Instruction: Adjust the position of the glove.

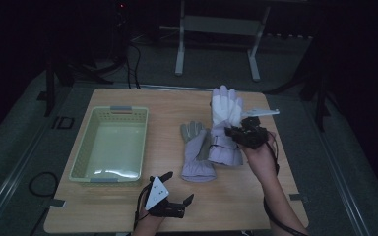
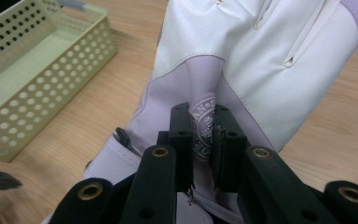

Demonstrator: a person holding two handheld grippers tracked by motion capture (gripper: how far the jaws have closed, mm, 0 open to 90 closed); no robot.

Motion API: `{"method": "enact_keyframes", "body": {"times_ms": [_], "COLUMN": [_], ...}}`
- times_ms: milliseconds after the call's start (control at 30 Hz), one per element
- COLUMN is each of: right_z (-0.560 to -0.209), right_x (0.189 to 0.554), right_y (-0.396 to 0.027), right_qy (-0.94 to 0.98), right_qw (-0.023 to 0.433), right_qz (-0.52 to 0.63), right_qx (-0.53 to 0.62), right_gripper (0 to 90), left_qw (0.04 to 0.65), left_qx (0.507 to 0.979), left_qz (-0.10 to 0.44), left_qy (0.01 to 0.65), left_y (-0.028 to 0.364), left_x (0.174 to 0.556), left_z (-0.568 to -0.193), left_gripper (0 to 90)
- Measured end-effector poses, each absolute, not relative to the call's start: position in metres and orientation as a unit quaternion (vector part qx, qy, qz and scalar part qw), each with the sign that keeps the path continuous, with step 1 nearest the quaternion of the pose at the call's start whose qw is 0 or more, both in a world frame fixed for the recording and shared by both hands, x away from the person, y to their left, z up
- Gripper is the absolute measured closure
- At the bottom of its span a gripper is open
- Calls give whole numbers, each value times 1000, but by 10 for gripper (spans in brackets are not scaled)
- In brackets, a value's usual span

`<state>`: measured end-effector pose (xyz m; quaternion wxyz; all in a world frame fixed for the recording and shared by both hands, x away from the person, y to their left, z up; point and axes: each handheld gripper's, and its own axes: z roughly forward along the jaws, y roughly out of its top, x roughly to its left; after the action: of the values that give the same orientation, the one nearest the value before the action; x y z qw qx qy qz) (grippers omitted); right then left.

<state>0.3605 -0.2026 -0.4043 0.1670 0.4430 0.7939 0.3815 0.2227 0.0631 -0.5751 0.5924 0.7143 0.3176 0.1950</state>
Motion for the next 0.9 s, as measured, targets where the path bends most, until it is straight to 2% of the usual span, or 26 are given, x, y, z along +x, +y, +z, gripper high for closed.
{"method": "enact_keyframes", "body": {"times_ms": [200,433,633,900], "right_z": [-420,-453,-489,-504], "right_x": [359,368,377,382], "right_y": [-170,-145,-138,-131], "right_qy": [809,818,823,821], "right_qw": [149,132,122,118], "right_qz": [366,335,304,297], "right_qx": [435,448,465,472], "right_gripper": [804,802,795,747], "left_qw": [592,592,592,591], "left_qx": [714,714,715,716], "left_qz": [199,200,199,201], "left_qy": [317,315,313,312], "left_y": [63,63,63,63], "left_x": [222,222,222,222], "left_z": [-575,-575,-575,-575], "left_gripper": [1,1,1,0]}}
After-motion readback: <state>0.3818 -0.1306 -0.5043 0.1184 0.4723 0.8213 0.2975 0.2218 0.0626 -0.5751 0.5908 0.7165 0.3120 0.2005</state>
